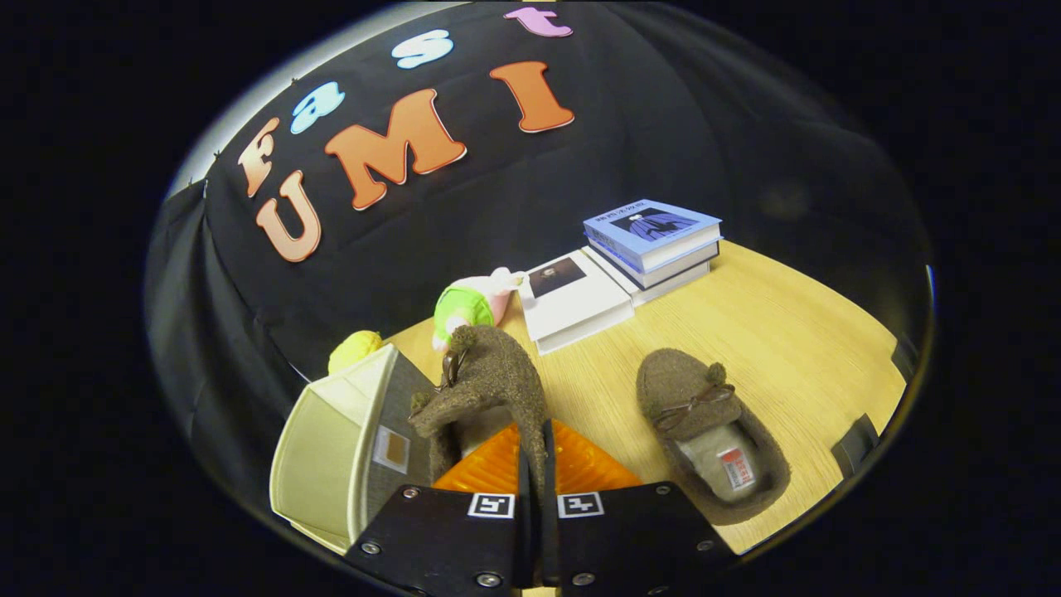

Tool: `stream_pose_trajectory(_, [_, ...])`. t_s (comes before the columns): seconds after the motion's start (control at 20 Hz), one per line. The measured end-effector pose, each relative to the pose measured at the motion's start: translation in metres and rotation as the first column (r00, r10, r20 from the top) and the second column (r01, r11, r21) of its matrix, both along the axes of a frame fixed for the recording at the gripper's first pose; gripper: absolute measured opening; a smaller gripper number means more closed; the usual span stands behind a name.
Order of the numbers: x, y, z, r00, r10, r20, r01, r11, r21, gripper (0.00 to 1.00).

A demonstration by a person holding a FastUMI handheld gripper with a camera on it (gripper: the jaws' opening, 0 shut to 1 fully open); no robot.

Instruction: Open the storage box then place both shoes into the box .Put the left shoe in first, then the right shoe, with the right side of both shoes facing outward in a uniform manner.

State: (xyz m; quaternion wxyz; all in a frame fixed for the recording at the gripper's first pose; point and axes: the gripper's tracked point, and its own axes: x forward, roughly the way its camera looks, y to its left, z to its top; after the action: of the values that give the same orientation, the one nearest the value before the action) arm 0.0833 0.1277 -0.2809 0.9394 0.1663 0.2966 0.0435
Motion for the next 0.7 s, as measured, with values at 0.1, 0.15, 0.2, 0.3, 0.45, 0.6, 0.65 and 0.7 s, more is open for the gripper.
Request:
stream_pose_trajectory(0.1, [0.002, 0.004, 0.026, 0.999, -0.005, 0.042, 0.005, 1.000, -0.001, 0.05])
stream_pose_trajectory(0.15, [0.004, 0.006, 0.039, 0.998, -0.011, 0.063, 0.011, 1.000, -0.006, 0.05])
stream_pose_trajectory(0.2, [0.004, 0.010, 0.050, 0.997, -0.015, 0.078, 0.015, 1.000, -0.001, 0.05])
stream_pose_trajectory(0.3, [0.003, 0.024, 0.070, 0.995, -0.007, 0.101, 0.005, 1.000, 0.023, 0.05])
stream_pose_trajectory(0.45, [-0.002, 0.046, 0.093, 0.993, 0.021, 0.119, -0.026, 0.999, 0.045, 0.05])
stream_pose_trajectory(0.6, [-0.007, 0.074, 0.099, 0.991, 0.056, 0.123, -0.063, 0.996, 0.056, 0.05])
stream_pose_trajectory(0.65, [-0.010, 0.086, 0.100, 0.990, 0.069, 0.121, -0.077, 0.995, 0.066, 0.05])
stream_pose_trajectory(0.7, [-0.012, 0.097, 0.101, 0.990, 0.082, 0.118, -0.091, 0.993, 0.073, 0.05])
